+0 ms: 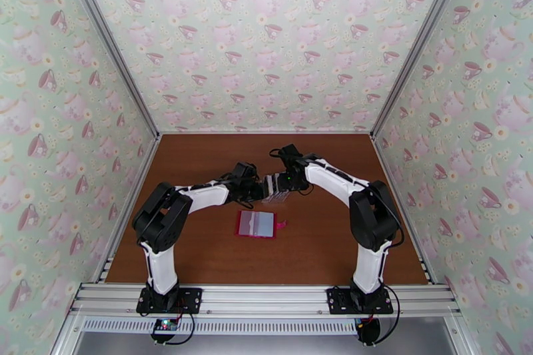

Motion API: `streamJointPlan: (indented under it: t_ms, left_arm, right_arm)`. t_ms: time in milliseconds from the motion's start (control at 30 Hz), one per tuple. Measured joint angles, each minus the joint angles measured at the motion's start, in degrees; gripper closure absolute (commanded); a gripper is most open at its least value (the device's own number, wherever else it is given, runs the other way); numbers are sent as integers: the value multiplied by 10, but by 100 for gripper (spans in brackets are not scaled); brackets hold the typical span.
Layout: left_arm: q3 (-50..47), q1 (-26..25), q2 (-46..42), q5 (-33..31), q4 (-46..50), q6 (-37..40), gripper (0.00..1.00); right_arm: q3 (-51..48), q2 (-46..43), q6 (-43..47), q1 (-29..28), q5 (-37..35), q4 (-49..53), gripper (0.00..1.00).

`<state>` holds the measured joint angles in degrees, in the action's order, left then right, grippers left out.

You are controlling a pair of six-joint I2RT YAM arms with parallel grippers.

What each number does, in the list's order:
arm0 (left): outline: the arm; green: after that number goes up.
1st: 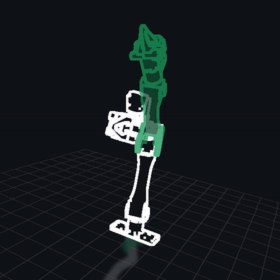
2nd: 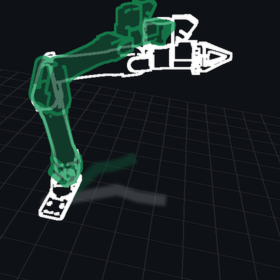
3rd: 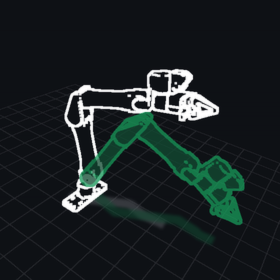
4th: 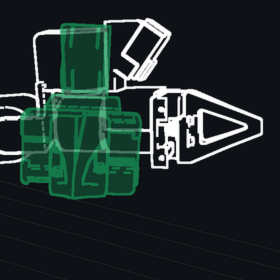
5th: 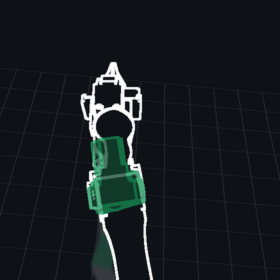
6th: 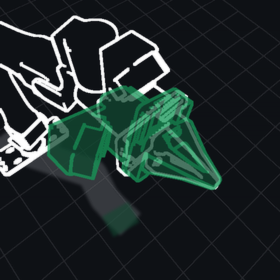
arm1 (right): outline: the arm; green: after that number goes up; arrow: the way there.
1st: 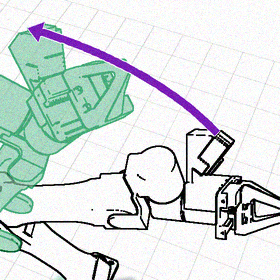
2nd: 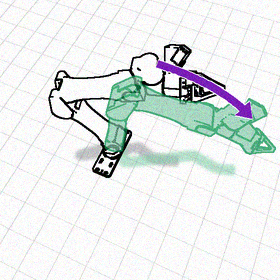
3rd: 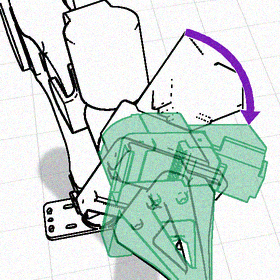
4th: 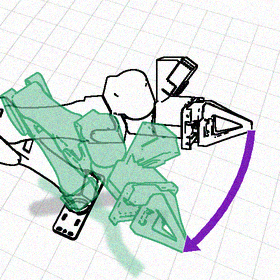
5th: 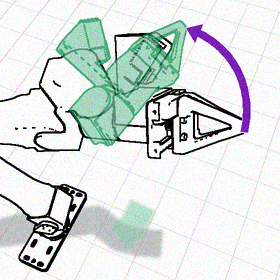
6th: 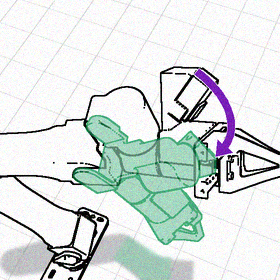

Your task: Put the credit cards into the card holder

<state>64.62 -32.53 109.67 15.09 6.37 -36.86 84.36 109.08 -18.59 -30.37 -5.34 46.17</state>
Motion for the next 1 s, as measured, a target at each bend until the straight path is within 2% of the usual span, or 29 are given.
streamJointPlan:
  t_ms: [833, 1000]
  left_arm:
    - [0, 3, -1, 2, 4, 4, 51]
    - [0, 3, -1, 2, 4, 4, 51]
  right_arm:
    - [16, 0, 5, 2, -5, 14, 44]
    - [17, 0, 5, 4, -4, 16, 48]
